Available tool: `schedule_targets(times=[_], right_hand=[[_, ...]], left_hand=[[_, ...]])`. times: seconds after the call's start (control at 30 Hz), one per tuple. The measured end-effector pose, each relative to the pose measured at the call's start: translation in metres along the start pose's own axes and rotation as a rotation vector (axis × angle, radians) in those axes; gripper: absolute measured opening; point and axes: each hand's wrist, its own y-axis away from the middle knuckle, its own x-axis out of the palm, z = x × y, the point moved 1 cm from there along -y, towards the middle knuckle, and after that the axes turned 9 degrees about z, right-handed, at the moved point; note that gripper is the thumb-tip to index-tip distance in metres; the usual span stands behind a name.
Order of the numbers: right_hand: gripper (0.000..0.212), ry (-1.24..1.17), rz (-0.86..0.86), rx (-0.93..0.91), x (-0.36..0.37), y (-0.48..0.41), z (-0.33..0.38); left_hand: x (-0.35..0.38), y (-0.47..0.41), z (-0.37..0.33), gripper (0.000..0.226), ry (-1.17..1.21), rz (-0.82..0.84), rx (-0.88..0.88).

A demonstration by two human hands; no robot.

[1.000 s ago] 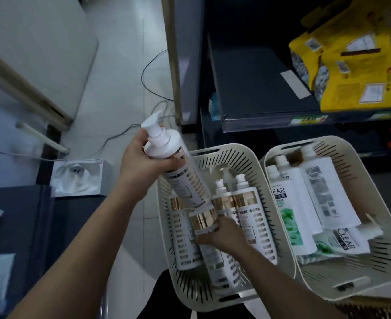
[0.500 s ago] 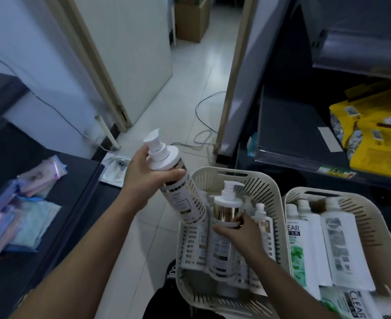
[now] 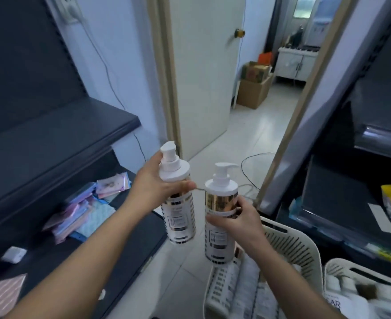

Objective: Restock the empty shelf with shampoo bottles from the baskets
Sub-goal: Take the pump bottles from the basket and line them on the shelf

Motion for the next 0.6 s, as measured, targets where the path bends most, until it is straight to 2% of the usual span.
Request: schedule_targets(times=[0.07,0.2,0.4,0.6], right_hand=[[0.054,0.007,0.029,-0.058,0.013,-0.005,0.023],[0.056,0.048,0.08,-0.165,0.043,-0.017,0.068],[0.05,0.044,0.157,-0.296,0.093,-0.029,0.137],[0.054,0.01,0.206,-0.399,0.148,-0.049,0.202]], left_hand=[[-0.024,0.005,-0.009,0.056,-0.065,-0.048,0.0],[-0.077,0.015,-0.02,0.075,-0.086,-0.183,0.004],[-0.162,0.029,-0.03,0.071,-0.112,-0.321,0.053],[-0.242,0.031,-0.036,0.066,-0.136,-0.412,0.093]])
